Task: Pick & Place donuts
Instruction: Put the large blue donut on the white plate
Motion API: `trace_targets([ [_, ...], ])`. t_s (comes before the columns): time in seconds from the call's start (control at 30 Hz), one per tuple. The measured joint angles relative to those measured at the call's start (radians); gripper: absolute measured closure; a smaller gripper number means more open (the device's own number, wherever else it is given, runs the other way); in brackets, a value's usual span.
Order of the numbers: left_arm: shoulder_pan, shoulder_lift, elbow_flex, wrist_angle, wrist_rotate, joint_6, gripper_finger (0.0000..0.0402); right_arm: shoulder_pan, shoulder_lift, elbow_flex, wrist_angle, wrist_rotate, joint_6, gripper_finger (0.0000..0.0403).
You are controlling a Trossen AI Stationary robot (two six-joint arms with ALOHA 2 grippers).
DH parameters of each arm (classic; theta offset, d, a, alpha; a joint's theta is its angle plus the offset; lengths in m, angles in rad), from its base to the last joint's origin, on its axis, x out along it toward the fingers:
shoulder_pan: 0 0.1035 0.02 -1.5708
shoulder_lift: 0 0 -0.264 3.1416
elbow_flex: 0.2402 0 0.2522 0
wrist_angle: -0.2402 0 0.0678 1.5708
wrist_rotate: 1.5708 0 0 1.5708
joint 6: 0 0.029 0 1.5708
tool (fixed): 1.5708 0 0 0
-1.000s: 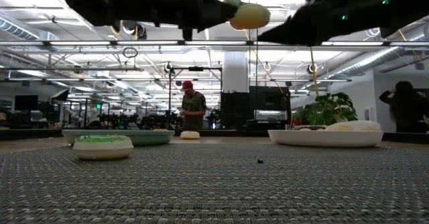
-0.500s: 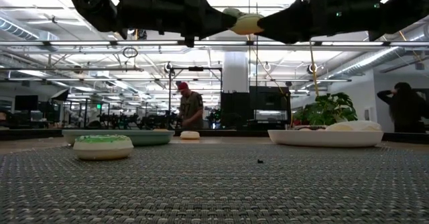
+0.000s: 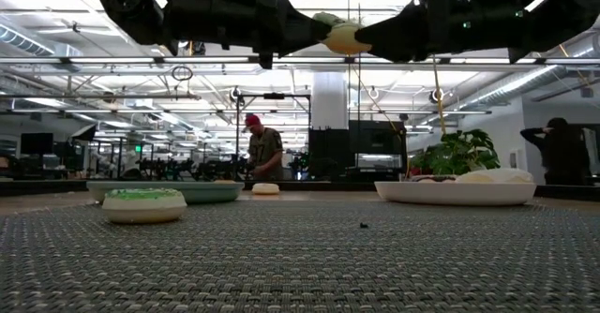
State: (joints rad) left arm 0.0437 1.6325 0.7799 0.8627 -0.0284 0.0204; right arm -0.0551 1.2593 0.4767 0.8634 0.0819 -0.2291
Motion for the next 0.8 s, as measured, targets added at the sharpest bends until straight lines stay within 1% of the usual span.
trace_targets([
  [0.13,-0.003,0.0,0.0,-0.002,0.002,0.0,0.0369,0.0,0.031,0.0,0.02,-0.035,-0.003,0.0122],
  [0.3,-0.003,0.0,0.0,0.001,0.002,0.0,0.0369,0.0,0.03,0.0,0.027,-0.033,-0.003,0.0152],
  [0.6,-0.003,0.0,0.0,0.018,0.002,0.001,0.0311,0.004,0.009,0.0,0.007,-0.032,-0.003,0.0235],
  [0.7,-0.003,0.0,0.0,0.024,0.002,0.007,0.0297,0.004,0.009,0.0,0.003,-0.032,-0.003,0.0257],
  [0.8,-0.003,-0.009,0.0,0.014,0.002,0.052,0.0287,0.004,0.003,0.0,-0.029,-0.032,-0.003,0.0272],
])
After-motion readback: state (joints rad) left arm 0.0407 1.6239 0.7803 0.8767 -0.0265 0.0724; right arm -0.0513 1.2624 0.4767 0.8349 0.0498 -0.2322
